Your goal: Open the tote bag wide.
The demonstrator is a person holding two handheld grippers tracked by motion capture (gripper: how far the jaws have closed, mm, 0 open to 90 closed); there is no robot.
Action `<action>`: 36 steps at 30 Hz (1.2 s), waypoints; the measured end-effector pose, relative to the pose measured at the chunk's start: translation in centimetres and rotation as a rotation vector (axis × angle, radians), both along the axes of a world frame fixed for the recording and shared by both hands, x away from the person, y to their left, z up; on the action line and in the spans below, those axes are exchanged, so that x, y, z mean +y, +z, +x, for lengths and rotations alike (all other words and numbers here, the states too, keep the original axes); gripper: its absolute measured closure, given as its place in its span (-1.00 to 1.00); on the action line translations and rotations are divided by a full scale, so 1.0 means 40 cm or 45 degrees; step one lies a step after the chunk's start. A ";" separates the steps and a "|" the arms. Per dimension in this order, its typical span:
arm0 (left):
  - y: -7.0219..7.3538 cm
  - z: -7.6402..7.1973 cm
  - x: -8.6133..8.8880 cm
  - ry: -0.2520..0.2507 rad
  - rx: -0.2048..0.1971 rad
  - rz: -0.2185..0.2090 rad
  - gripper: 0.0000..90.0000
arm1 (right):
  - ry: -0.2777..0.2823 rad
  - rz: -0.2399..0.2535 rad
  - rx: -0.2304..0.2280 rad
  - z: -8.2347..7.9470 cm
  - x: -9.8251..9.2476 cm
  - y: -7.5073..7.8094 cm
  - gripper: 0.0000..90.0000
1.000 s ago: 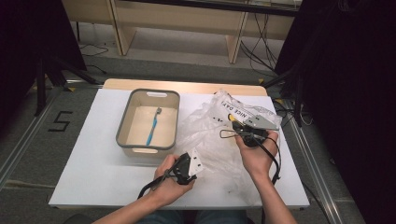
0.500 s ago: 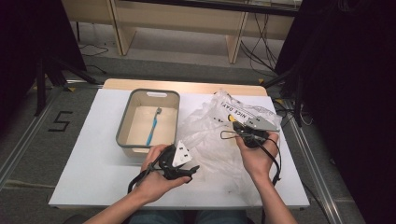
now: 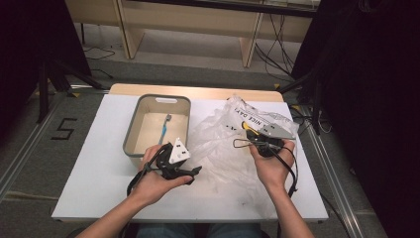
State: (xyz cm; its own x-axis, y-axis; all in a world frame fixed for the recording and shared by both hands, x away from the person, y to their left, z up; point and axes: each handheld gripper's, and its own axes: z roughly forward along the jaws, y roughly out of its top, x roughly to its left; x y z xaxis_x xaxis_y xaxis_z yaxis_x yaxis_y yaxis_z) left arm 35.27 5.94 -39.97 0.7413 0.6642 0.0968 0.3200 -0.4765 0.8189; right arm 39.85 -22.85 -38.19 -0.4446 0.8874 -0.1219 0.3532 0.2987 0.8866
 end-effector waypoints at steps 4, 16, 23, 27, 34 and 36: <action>0.010 0.002 0.009 0.008 -0.002 -0.013 -0.34 | -0.006 -0.001 0.002 -0.001 -0.002 0.001 1.00; 0.031 0.014 0.033 0.050 -0.011 -0.030 -0.36 | -0.005 -0.004 0.003 -0.002 -0.003 -0.002 1.00; 0.033 0.023 0.044 0.074 -0.012 -0.029 -0.36 | -0.004 -0.010 0.003 -0.004 -0.002 -0.002 1.00; 0.035 0.027 0.052 0.090 -0.014 -0.033 -0.36 | -0.004 -0.009 0.001 -0.004 -0.003 -0.002 1.00; 0.030 0.031 0.054 0.098 -0.007 -0.021 -0.37 | -0.008 -0.010 0.005 -0.005 -0.005 -0.002 1.00; 0.032 0.032 0.055 0.099 -0.015 -0.022 -0.37 | -0.009 -0.009 0.004 -0.005 -0.005 -0.002 1.00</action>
State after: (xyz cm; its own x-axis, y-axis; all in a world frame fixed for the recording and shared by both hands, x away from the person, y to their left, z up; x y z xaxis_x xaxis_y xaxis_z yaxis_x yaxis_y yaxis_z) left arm 36.54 8.12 -38.71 0.6865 0.7212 0.0933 0.3458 -0.4366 0.8305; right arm 39.65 -23.06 -38.26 -0.4387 0.8897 -0.1265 0.3582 0.3023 0.8833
